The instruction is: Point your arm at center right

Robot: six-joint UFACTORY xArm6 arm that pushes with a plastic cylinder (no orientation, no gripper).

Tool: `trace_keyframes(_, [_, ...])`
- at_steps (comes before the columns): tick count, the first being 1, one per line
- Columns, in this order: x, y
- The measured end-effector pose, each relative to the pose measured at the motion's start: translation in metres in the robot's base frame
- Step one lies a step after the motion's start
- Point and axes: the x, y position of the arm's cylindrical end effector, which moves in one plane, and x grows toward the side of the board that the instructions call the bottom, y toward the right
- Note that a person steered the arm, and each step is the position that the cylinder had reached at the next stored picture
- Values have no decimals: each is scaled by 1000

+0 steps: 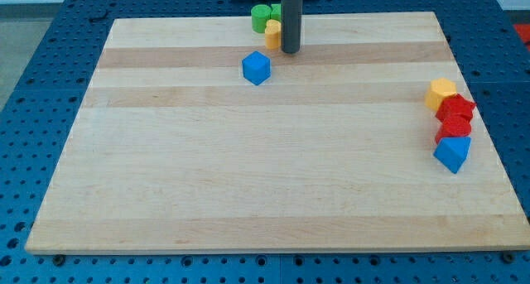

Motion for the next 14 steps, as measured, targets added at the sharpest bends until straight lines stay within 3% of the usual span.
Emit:
trace_keyframes(2, [-4, -64])
trace_keyframes(4, [9, -50])
trace_keyframes(10, [11, 324])
trace_keyframes(14, [63, 329])
